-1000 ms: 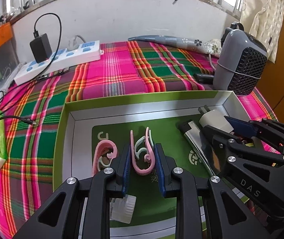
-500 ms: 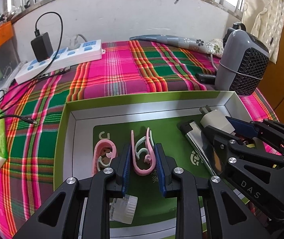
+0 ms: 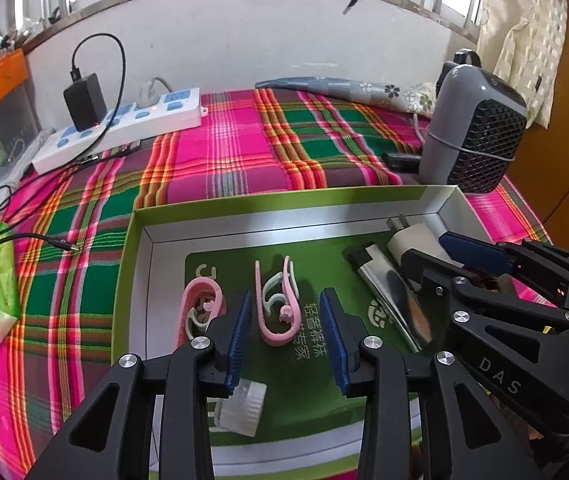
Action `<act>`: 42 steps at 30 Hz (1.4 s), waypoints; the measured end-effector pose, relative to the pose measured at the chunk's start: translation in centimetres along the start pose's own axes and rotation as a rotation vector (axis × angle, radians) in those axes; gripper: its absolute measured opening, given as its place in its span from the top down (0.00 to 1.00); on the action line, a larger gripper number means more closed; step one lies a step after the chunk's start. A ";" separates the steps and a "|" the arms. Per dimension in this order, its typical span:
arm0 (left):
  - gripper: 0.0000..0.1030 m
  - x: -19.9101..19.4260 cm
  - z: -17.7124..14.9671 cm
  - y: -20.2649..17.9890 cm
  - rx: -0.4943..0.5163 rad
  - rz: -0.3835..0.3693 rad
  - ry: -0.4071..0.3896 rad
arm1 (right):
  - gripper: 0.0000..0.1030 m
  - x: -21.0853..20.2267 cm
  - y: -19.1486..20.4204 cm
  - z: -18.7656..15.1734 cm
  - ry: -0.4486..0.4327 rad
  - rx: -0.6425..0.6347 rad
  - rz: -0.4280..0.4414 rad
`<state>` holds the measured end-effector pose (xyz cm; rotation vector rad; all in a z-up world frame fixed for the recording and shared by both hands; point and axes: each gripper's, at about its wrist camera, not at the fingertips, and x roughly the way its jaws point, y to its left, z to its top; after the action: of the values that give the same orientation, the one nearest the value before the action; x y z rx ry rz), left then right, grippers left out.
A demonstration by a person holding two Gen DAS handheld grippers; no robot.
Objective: Organize rigid objects
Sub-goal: 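Lower both items into the box and open both grippers, then withdraw both tools from the box toward the remaining items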
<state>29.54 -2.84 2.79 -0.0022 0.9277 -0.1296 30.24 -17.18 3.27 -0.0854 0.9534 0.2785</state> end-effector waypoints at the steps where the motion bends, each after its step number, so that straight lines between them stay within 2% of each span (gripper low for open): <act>1: 0.65 -0.2 -0.1 -0.1 0.001 0.000 -0.004 | 0.62 -0.2 0.0 0.0 -0.003 0.002 0.002; 17: 0.63 -5.0 -2.3 -0.2 -0.013 0.024 -0.068 | 0.60 -4.7 0.7 -1.7 -0.081 0.025 0.026; 27: 0.63 -8.6 -4.6 -0.3 -0.019 0.037 -0.121 | 0.60 -7.9 1.2 -4.0 -0.128 0.031 0.039; 42: 0.63 -11.8 -9.3 1.8 -0.069 0.034 -0.122 | 0.59 -11.0 2.3 -8.5 -0.143 0.045 0.092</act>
<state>15.28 0.73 6.52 -0.0574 0.8092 -0.0650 16.87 -18.77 7.43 0.0192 0.8224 0.3432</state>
